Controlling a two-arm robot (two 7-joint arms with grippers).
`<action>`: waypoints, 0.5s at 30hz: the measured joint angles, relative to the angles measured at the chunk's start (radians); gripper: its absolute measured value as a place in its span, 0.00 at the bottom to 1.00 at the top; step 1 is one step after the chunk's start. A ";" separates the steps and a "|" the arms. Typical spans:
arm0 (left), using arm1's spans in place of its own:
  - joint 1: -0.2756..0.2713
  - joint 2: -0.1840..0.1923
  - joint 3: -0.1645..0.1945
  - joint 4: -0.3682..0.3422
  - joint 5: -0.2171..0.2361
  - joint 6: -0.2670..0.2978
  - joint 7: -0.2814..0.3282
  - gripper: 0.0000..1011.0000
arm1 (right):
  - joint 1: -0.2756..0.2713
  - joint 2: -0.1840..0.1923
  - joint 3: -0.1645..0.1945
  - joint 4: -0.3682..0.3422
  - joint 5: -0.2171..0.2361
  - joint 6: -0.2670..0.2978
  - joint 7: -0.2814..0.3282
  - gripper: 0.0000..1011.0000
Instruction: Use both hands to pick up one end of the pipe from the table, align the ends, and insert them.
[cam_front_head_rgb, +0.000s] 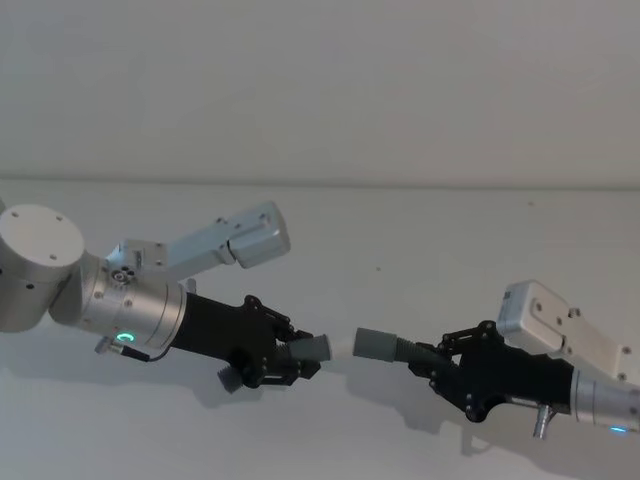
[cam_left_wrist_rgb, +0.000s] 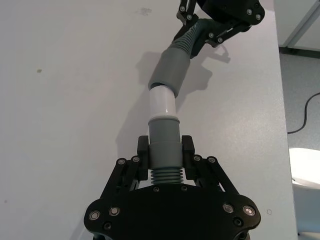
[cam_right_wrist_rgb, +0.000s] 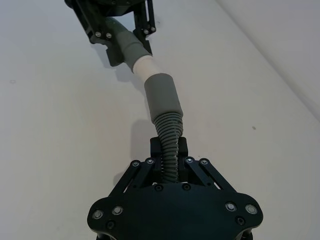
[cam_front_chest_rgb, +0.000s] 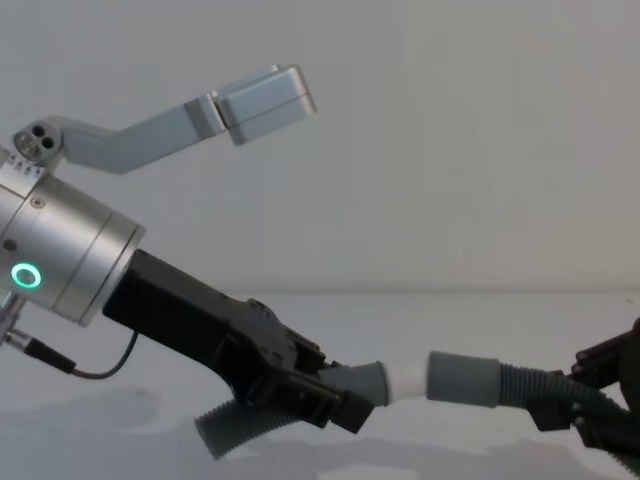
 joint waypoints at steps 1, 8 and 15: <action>-0.001 0.000 0.001 0.001 0.000 -0.001 0.000 0.37 | 0.000 0.001 0.000 0.000 0.001 0.000 0.002 0.14; -0.009 -0.004 0.009 0.010 -0.003 -0.008 -0.002 0.37 | 0.003 0.012 -0.006 -0.003 0.015 -0.006 0.026 0.14; -0.019 -0.011 0.019 0.022 -0.005 -0.018 -0.010 0.37 | 0.005 0.021 -0.011 -0.004 0.027 -0.013 0.043 0.14</action>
